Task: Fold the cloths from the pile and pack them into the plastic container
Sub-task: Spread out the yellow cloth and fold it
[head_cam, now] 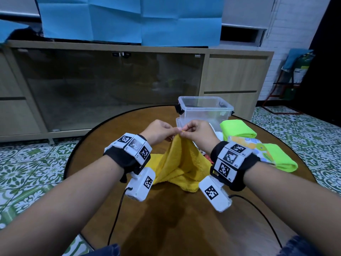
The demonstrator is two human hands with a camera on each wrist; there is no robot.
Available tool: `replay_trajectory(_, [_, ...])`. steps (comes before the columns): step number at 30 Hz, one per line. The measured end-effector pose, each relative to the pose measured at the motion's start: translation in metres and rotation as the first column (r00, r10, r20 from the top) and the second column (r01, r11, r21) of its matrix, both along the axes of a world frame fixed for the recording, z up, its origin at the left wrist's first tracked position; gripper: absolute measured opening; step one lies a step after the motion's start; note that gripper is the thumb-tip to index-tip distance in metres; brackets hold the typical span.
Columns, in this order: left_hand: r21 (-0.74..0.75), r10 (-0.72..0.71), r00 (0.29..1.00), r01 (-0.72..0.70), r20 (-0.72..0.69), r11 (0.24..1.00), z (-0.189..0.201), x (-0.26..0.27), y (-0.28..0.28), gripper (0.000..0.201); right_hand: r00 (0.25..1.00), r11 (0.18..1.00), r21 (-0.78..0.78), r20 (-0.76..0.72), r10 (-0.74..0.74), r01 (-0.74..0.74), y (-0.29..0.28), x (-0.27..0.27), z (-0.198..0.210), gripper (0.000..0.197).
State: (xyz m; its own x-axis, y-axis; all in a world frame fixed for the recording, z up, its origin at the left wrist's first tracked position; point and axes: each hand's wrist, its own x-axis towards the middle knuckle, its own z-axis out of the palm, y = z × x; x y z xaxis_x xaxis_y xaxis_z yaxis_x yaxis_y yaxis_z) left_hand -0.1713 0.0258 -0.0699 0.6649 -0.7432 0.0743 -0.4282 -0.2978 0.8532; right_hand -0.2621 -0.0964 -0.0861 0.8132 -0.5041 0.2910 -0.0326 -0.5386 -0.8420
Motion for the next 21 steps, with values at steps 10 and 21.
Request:
replay_trajectory(10, [-0.332,0.198,0.978,-0.21,-0.07,0.92,0.01,0.008,-0.003,0.014,0.95,0.947,-0.322,-0.294,-0.108,0.008,-0.012,-0.009,-0.014,0.034])
replay_trajectory(21, [-0.356,0.542,0.84,-0.515,-0.027,0.78,0.008,0.067,0.041,0.028,0.858,0.96,-0.276,-0.483,-0.174,0.04,-0.05,-0.028,-0.001,0.033])
